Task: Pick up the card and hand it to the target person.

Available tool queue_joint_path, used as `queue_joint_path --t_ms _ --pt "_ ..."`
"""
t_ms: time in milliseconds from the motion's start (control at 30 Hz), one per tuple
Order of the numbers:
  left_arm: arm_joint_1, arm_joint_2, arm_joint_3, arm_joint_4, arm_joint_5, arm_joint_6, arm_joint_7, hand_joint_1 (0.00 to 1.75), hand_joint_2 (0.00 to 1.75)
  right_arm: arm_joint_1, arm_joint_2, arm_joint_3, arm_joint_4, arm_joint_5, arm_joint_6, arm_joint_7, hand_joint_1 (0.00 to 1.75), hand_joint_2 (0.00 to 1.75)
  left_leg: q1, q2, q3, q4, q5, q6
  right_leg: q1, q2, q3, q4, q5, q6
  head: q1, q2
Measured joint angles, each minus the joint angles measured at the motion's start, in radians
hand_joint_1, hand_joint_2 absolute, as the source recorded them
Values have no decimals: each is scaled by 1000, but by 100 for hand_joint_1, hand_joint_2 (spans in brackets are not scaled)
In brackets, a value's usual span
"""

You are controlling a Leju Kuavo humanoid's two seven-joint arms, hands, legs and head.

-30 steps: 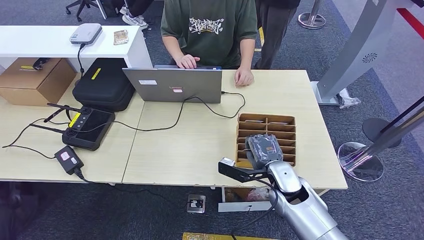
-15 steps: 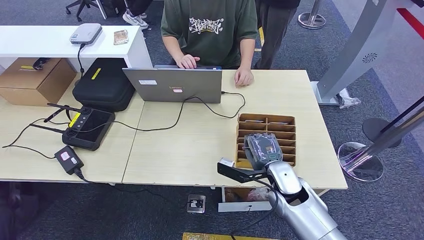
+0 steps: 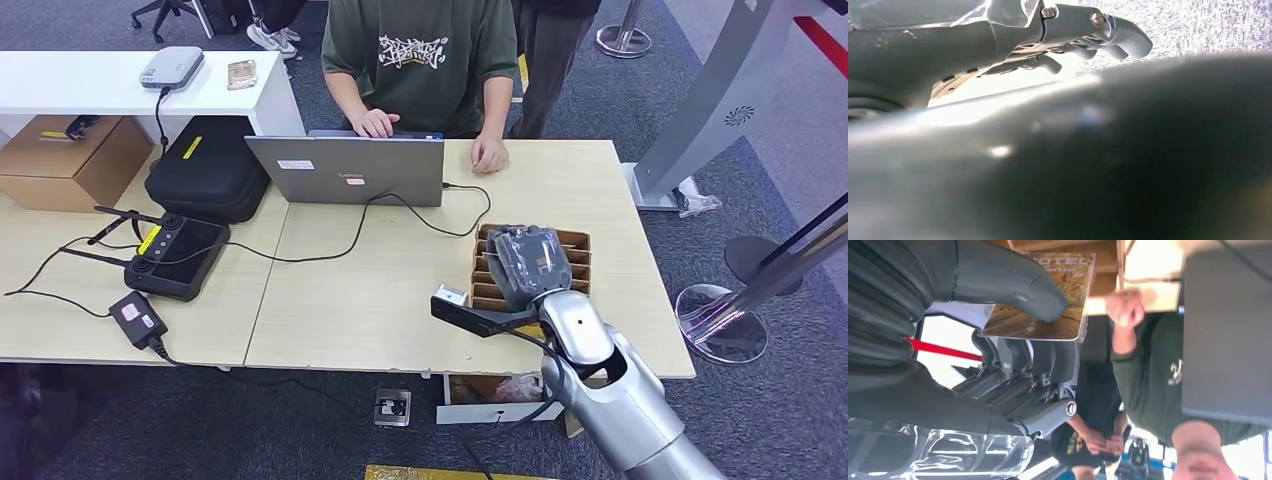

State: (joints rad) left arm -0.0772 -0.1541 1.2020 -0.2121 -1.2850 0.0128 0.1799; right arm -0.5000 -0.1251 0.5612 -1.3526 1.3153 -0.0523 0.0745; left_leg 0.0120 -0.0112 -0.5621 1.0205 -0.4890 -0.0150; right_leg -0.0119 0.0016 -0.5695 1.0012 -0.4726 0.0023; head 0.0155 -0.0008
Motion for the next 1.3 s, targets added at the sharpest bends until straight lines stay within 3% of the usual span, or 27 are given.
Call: queue_joint_path --t_ms 400,600,1000,1300 --pt "0 0 0 0 7 -6 -14 0 0 -69 -23 0 -67 5 5 -1 136 175 0 0 0 0 0 0 0 0 0 0 0 0 0 0" --pt "0 -1 0 0 11 -6 -24 0 0 -128 -21 0 -58 2 21 10 146 175 0 0 0 0 0 0 0 0 0 0 0 0 0 0" --pt "-2 -1 0 0 1 -4 -20 0 0 -290 39 0 54 2 59 41 150 175 0 0 0 0 0 0 0 0 0 0 0 0 0 0" --pt "-3 -1 0 0 1 -4 -8 0 0 -332 69 0 106 2 63 45 154 175 0 0 0 0 0 0 0 0 0 0 0 0 0 0"
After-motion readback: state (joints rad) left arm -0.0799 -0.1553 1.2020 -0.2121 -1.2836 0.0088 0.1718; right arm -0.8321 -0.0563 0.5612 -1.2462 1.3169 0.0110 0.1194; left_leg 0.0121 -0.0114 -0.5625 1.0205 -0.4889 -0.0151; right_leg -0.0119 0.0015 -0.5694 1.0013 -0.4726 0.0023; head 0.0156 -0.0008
